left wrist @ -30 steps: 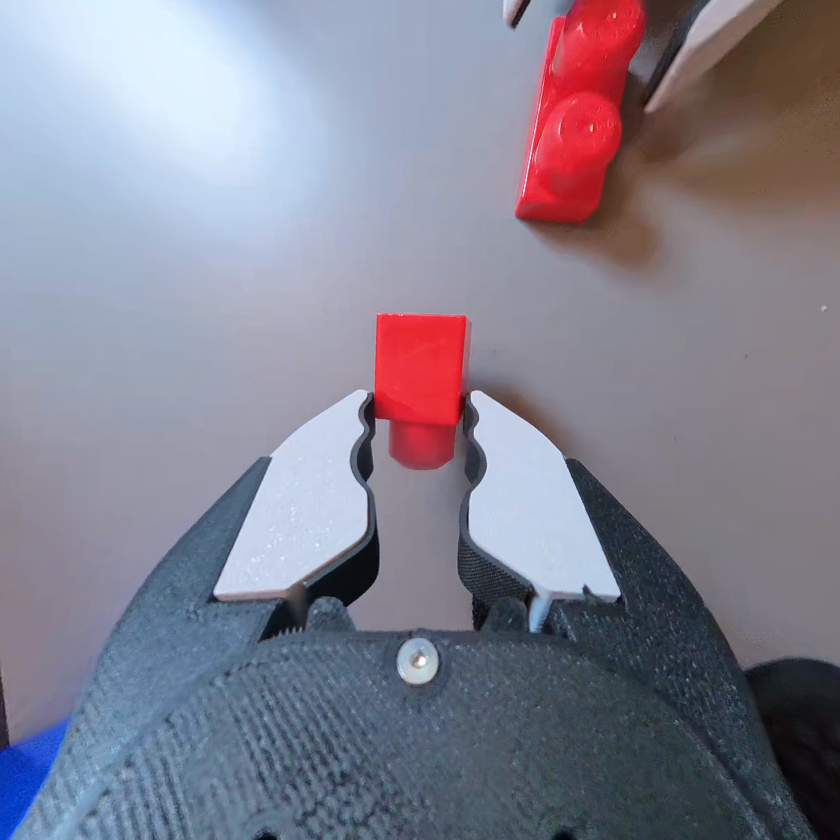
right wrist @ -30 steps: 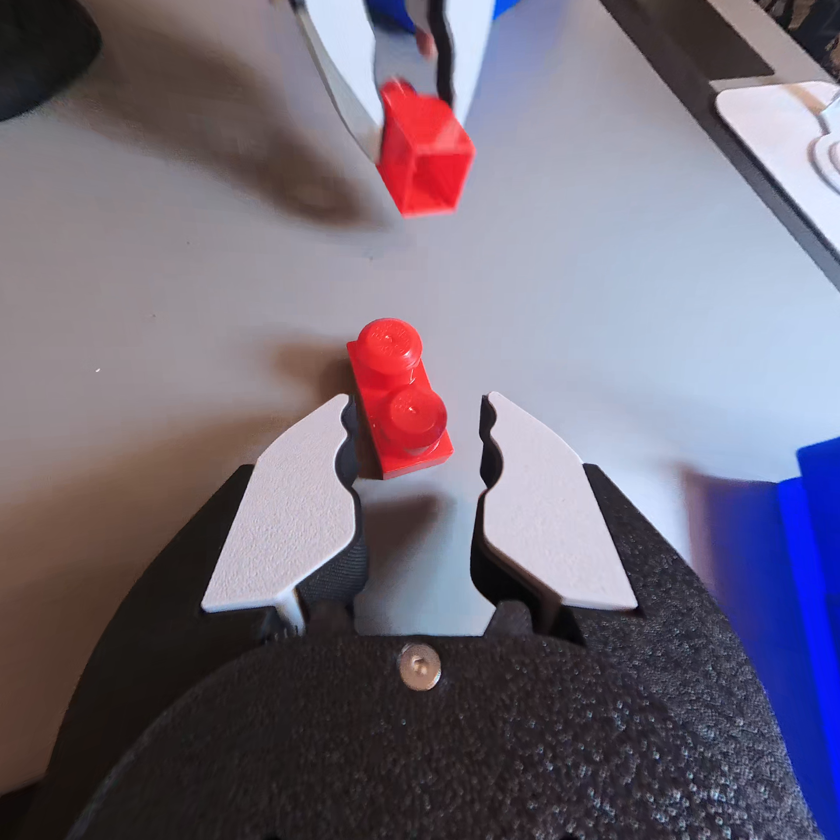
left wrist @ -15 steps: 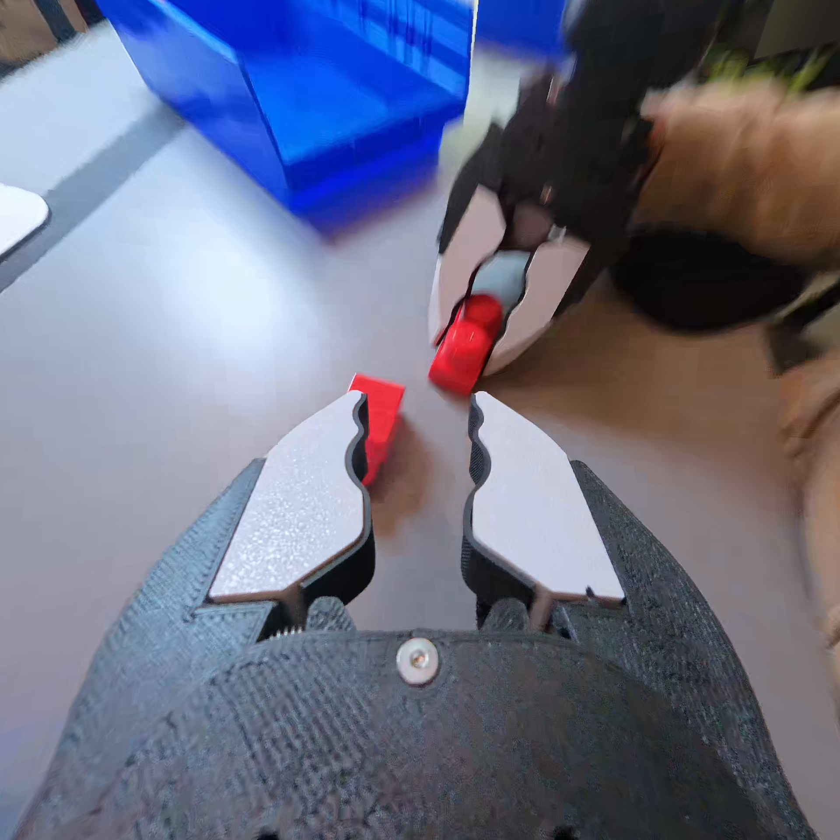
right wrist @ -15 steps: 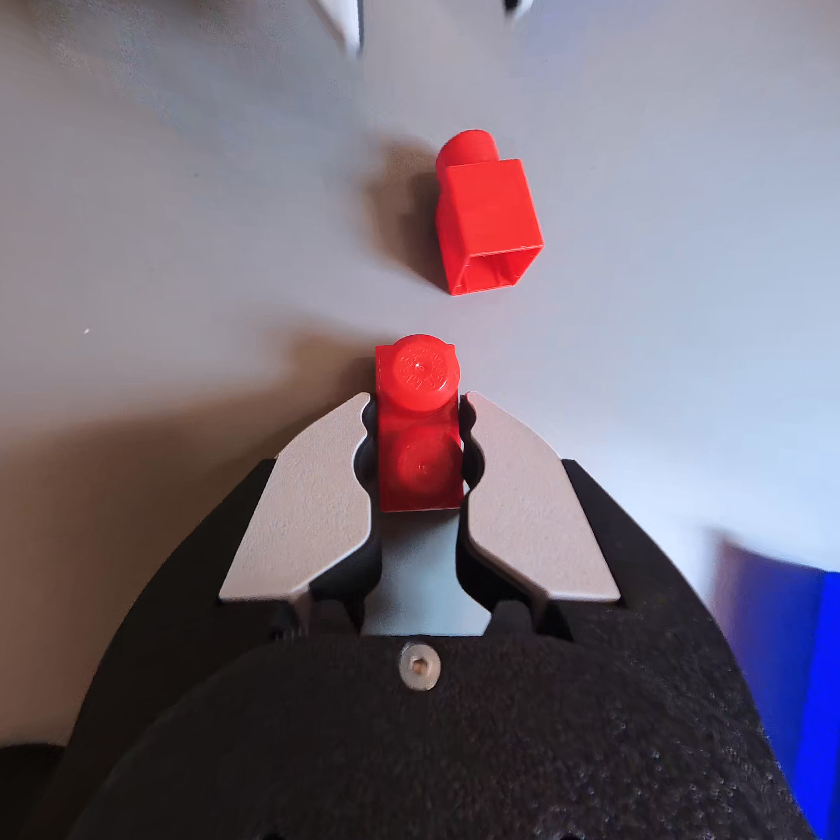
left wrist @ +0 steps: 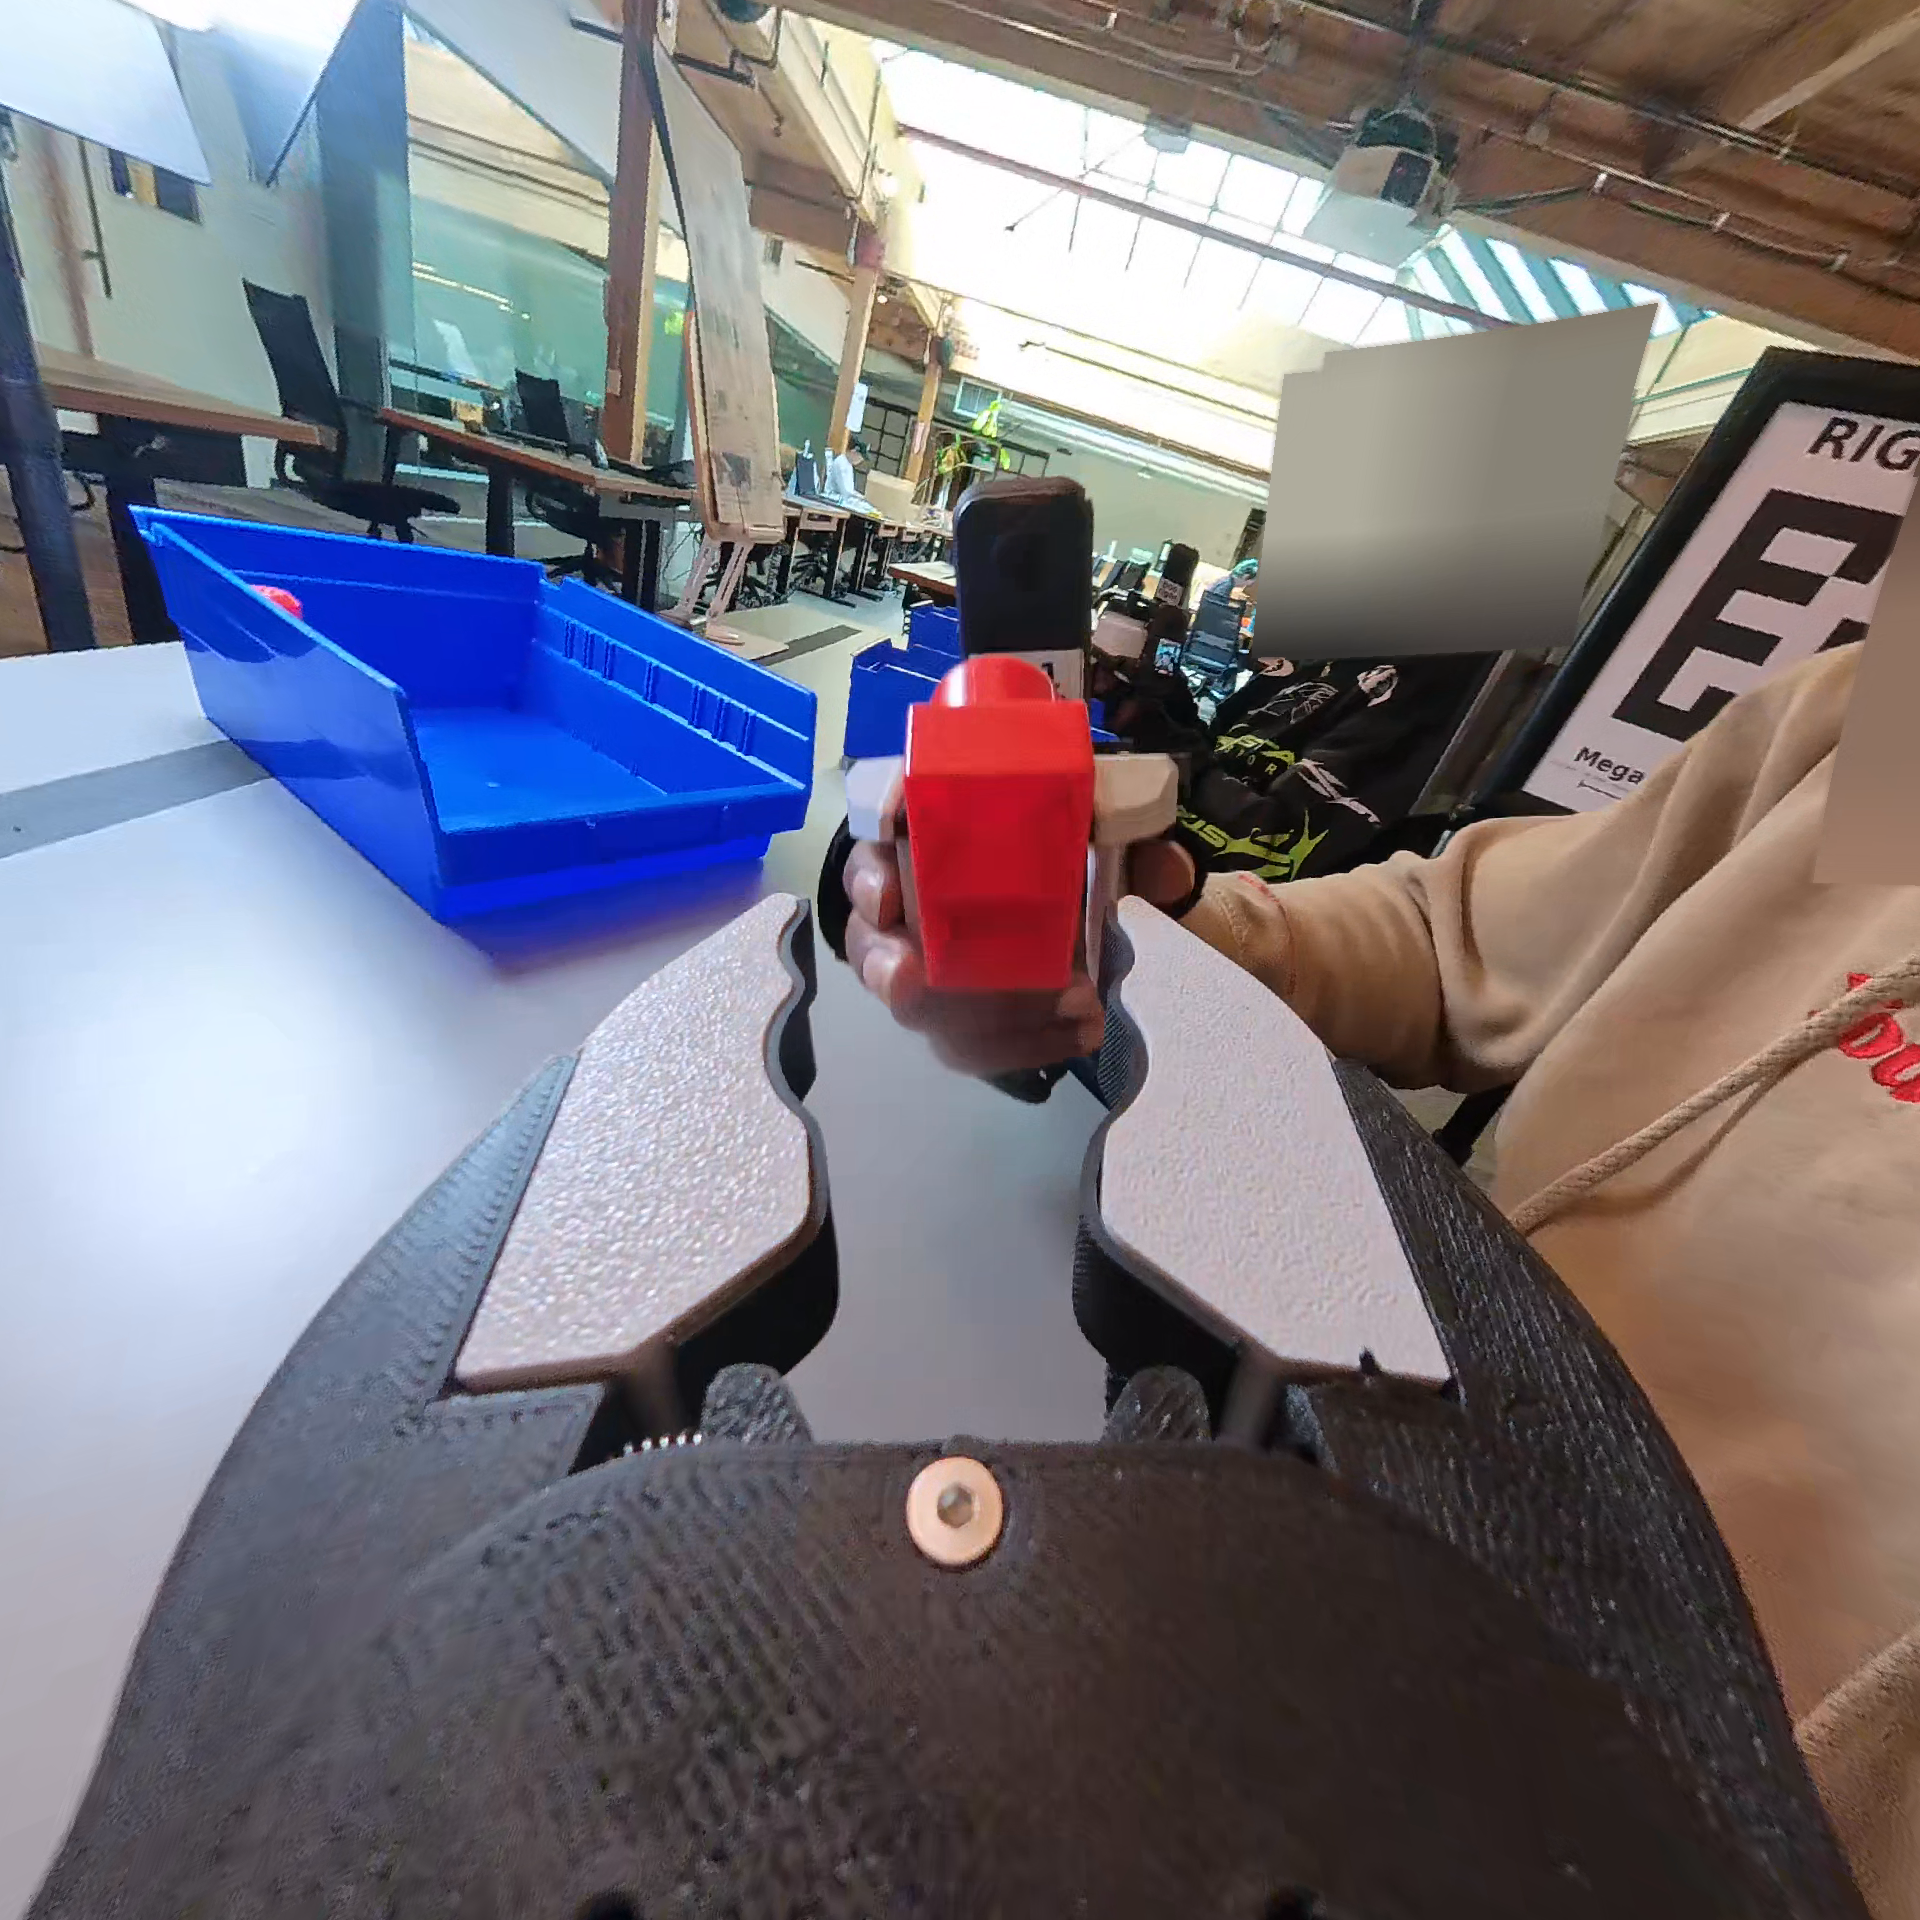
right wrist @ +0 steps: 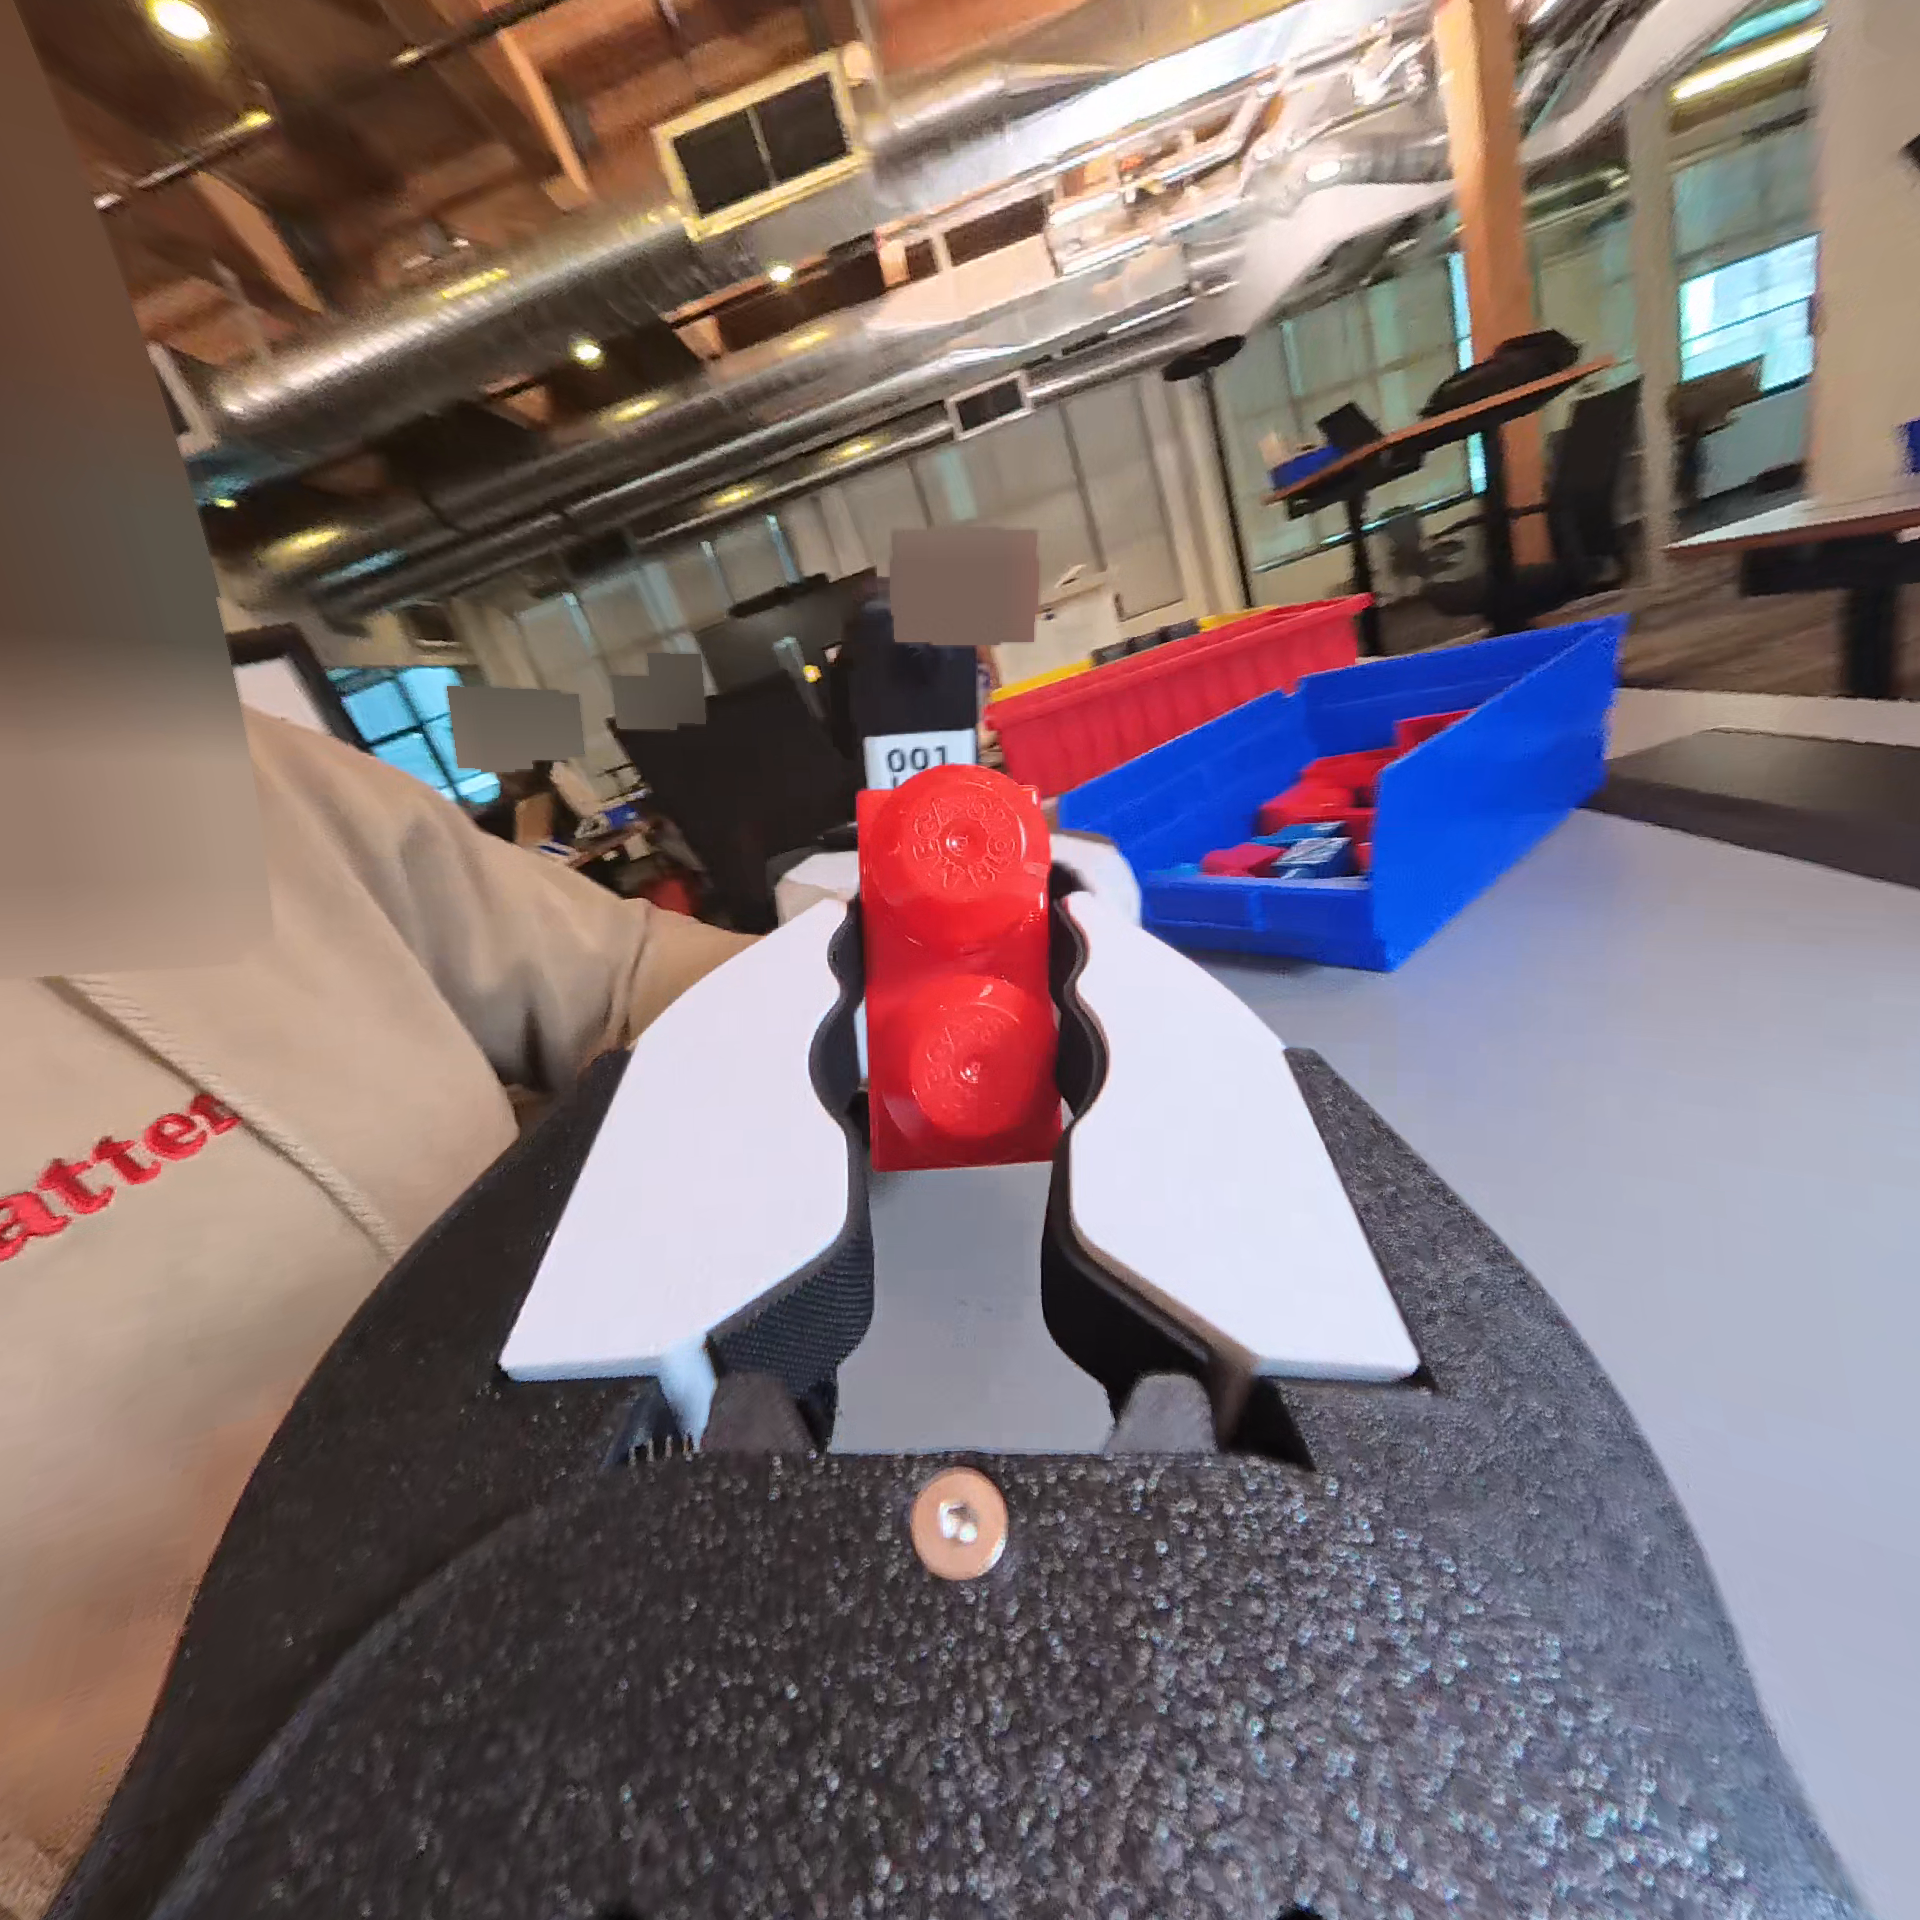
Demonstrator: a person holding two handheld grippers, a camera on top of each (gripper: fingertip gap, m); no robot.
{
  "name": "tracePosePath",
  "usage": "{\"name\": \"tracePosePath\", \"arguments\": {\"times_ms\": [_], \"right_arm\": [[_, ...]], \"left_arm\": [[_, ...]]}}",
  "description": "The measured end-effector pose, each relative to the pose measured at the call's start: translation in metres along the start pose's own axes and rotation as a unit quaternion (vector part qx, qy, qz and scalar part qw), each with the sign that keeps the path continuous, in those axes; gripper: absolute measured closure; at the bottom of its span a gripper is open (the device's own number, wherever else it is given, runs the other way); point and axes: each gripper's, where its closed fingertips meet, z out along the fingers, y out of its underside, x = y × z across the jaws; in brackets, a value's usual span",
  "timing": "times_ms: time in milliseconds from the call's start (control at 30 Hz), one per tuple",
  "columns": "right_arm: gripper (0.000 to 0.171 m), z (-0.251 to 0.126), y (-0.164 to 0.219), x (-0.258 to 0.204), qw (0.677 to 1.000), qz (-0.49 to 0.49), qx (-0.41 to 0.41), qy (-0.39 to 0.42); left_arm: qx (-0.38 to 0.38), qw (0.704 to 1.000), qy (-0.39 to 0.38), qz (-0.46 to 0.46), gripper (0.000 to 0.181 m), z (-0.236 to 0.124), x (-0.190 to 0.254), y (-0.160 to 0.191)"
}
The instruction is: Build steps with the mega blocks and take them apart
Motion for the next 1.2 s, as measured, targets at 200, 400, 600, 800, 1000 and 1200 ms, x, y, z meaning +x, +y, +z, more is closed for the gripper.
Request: {"name": "tracePosePath", "arguments": {"times_ms": [200, 400, 600, 800, 1000, 1200], "right_arm": [[0.137, 0.016, 0.019, -0.008, 0.999, 0.031, -0.011, -0.028], [0.137, 0.013, 0.016, 0.002, 0.999, 0.051, 0.001, -0.005], [0.137, 0.017, 0.025, 0.011, 0.999, 0.012, -0.01, 0.036], [0.136, 0.012, 0.031, 0.012, 0.998, -0.003, -0.054, 0.041], [0.139, 0.006, 0.036, 0.009, 0.995, -0.02, -0.09, 0.035], [0.139, 0.004, 0.042, 0.007, 0.993, -0.008, -0.116, 0.018]], "left_arm": [[-0.015, 0.999, 0.037, -0.014, 0.131, -0.001, 0.011, 0.006], [-0.035, 0.999, 0.019, -0.013, 0.14, 0.0, 0.001, 0.019], [-0.051, 0.998, 0.003, -0.045, 0.145, 0.005, -0.004, 0.031], [-0.07, 0.995, 0.029, -0.058, 0.146, 0.005, -0.004, 0.036], [-0.088, 0.995, 0.031, -0.045, 0.146, 0.002, -0.003, 0.041], [-0.103, 0.994, 0.033, -0.024, 0.146, 0.001, -0.001, 0.044]]}}
